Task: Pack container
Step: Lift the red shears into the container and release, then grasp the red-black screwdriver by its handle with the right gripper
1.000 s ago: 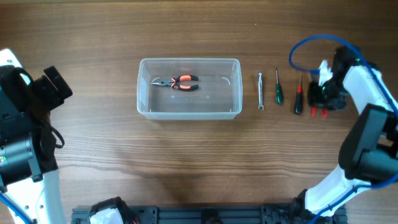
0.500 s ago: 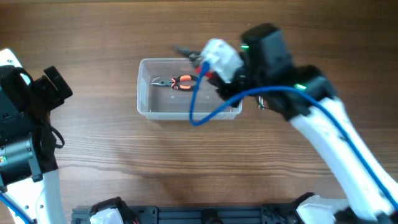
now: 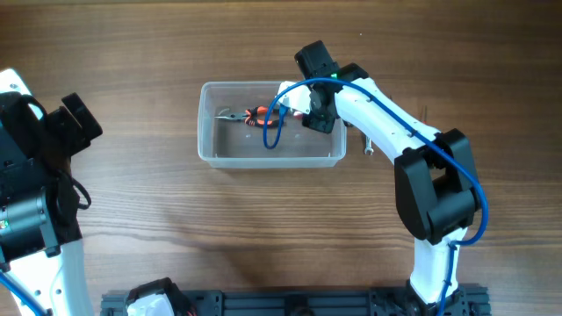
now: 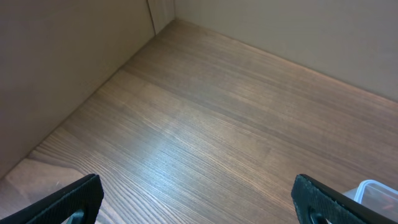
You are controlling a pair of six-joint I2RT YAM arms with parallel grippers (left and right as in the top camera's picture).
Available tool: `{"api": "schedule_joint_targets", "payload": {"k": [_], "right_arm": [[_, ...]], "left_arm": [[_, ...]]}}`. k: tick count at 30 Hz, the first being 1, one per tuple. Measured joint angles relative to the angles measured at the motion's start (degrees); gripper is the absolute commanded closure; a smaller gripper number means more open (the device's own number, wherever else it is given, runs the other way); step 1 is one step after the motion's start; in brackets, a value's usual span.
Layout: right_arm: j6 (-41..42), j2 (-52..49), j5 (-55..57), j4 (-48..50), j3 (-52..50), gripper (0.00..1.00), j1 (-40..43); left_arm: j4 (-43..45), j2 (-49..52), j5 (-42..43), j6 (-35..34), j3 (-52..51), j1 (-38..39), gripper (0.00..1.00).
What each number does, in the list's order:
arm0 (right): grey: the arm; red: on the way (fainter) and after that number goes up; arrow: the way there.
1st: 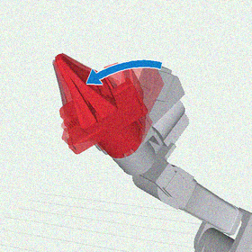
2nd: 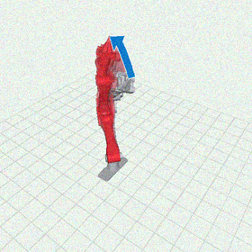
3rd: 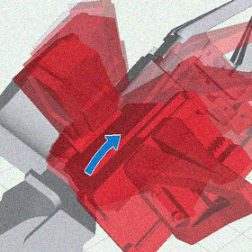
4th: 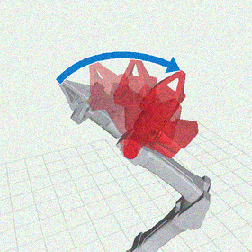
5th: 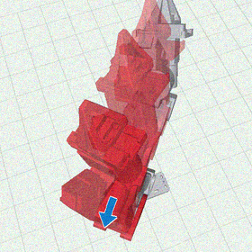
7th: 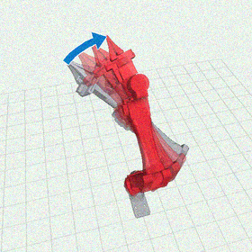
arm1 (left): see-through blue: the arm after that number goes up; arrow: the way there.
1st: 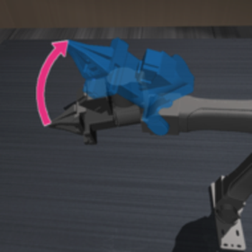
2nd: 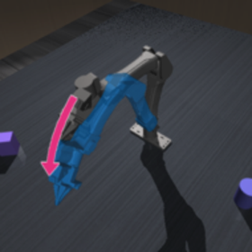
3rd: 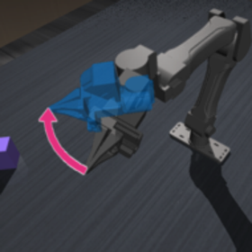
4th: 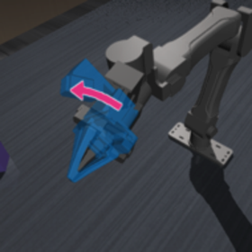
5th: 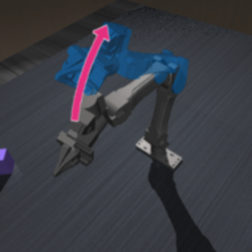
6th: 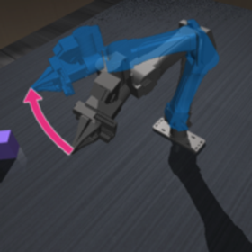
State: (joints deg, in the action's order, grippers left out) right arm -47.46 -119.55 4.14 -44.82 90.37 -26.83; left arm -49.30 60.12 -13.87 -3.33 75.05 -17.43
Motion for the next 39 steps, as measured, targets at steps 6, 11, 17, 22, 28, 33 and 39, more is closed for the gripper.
{"api": "schedule_joint_targets", "payload": {"k": [6,11,17,22,28,33,39], "right_arm": [[15.1,9.3,0.9,-0.3,1.0,0.42,-3.3],[32.0,36.1,1.7,-0.6,4.9,0.39,1.6],[50.1,39.8,2.1,-14.3,1.6,0.32,21.3],[53.5,27.0,1.0,-12.8,-12.2,0.42,24.4],[56.3,13.9,-1.5,-9.7,-14.2,0.4,27.4],[54.7,12.7,-7.4,-7.9,-14.2,0.41,33.9],[51.9,11.7,-8.6,-7.8,-14.3,0.45,37.9]], "left_arm": [[0.0,0.0,0.0,0.0,0.0,0.0,0.0],[0.0,0.0,0.0,0.0,0.0,0.0,0.0],[0.0,0.0,0.0,0.0,0.0,0.0,0.0],[0.0,0.0,0.0,0.0,0.0,0.0,0.0],[0.0,0.0,0.0,0.0,0.0,0.0,0.0],[0.0,0.0,0.0,0.0,0.0,0.0,0.0],[0.0,0.0,0.0,0.0,0.0,0.0,0.0]]}}
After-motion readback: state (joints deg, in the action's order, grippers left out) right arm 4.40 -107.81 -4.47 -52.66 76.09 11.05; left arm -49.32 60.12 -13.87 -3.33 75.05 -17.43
